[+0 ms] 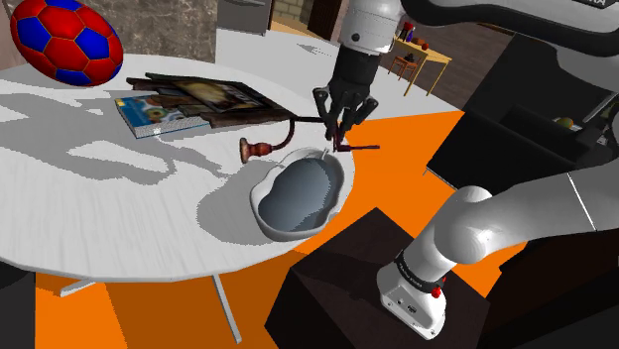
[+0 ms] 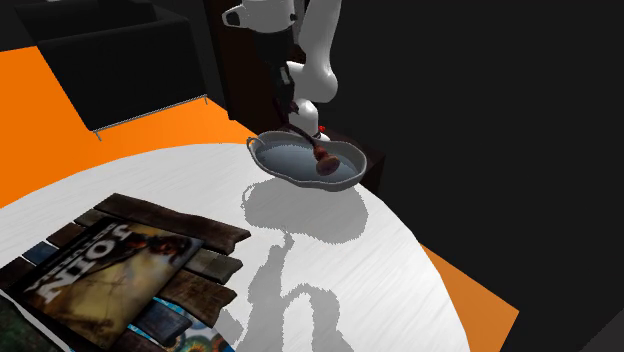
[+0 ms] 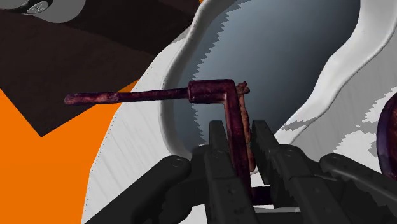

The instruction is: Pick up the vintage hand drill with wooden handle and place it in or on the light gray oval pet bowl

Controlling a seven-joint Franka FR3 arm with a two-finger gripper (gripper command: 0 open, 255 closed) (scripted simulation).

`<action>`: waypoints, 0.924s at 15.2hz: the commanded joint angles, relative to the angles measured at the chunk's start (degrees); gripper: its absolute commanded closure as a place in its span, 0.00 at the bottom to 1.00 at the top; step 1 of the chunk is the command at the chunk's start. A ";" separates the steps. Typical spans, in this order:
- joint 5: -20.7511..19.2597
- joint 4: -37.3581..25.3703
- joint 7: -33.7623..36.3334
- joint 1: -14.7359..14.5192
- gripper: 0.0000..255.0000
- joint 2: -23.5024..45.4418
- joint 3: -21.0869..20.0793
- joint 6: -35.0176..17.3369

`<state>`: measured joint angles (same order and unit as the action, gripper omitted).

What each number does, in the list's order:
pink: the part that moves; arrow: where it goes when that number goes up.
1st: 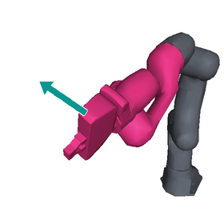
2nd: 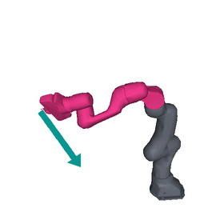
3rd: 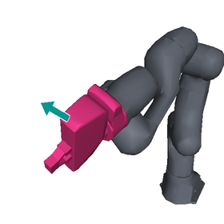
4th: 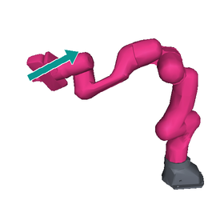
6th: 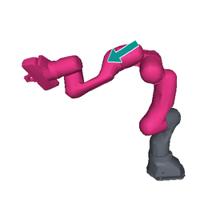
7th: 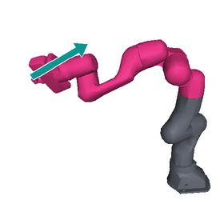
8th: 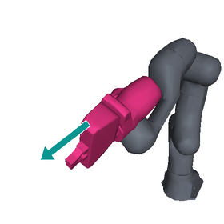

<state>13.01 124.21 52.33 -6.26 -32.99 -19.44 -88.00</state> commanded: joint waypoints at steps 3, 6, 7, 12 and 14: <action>0.60 4.49 -0.81 -0.53 1.00 -3.02 0.47 -1.40; 0.91 6.99 -1.01 -0.67 1.00 -3.34 0.14 -3.59; 1.01 7.81 -1.08 -0.72 1.00 -3.42 0.02 -4.32; 1.56 11.75 -1.39 -0.95 1.00 -3.64 -0.60 -8.05; 1.78 13.25 -1.51 -1.04 1.00 -3.63 -0.87 -9.57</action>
